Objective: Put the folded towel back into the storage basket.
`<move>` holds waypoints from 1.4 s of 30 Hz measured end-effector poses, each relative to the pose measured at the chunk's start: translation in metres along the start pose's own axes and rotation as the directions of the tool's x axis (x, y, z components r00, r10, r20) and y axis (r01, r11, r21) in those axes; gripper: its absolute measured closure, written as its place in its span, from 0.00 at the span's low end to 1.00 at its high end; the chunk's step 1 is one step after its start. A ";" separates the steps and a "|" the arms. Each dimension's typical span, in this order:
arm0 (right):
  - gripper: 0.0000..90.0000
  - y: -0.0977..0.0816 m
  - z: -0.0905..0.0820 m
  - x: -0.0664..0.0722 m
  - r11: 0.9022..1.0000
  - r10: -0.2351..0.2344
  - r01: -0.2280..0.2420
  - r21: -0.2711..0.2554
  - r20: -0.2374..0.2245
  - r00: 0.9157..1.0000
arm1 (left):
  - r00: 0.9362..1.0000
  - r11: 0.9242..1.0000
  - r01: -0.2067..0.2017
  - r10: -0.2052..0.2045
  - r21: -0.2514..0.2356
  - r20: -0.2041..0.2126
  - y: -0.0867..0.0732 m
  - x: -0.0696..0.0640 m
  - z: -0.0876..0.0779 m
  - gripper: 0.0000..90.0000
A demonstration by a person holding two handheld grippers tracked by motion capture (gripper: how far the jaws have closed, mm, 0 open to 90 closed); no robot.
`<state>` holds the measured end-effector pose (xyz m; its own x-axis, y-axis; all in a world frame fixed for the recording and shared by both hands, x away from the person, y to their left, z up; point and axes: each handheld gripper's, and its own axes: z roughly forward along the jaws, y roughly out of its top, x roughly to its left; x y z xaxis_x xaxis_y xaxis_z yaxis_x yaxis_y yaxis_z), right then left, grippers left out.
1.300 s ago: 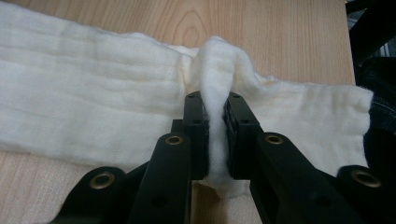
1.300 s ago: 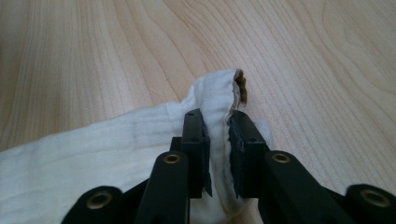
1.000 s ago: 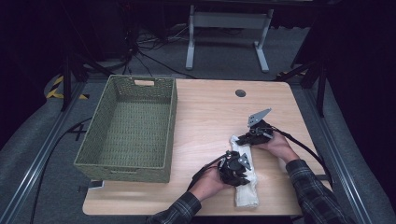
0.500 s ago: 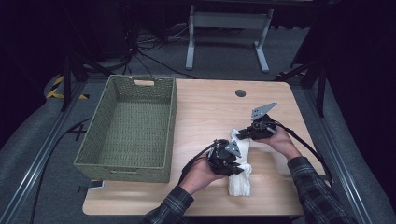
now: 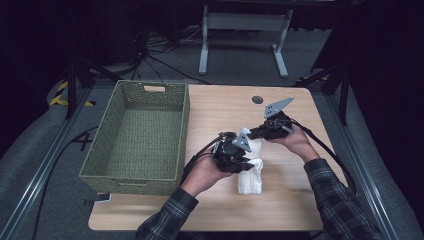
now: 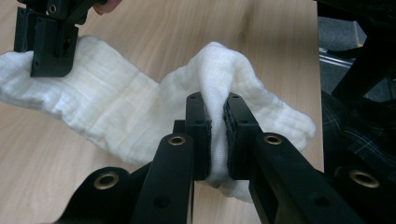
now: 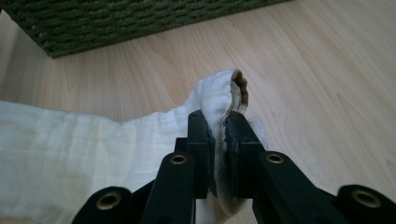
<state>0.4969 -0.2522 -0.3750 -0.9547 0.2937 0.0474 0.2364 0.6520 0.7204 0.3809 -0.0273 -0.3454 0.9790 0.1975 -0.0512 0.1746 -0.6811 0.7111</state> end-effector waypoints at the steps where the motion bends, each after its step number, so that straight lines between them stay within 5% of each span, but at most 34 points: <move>1: 0.91 0.006 0.000 0.000 1.000 -0.008 0.008 0.000 0.003 1.000 | 1.000 1.000 -0.002 0.002 0.001 -0.008 0.000 0.001 -0.005 0.91; 23: 0.91 0.107 0.022 -0.001 0.998 -0.056 0.056 -0.009 0.023 0.998 | 0.998 1.000 -0.022 0.022 -0.006 -0.054 -0.022 0.035 -0.103 0.91; 42: 0.91 0.189 0.087 0.009 0.992 -0.123 0.123 0.007 -0.009 0.992 | 0.991 0.998 0.031 -0.038 -0.057 -0.130 -0.087 0.053 -0.173 0.91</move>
<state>0.5485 -0.0652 -0.2984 -0.9780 0.2054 -0.0354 0.1185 0.6878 0.7162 0.3997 0.1644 -0.2884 0.9497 0.3130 0.0136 0.1981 -0.6337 0.7477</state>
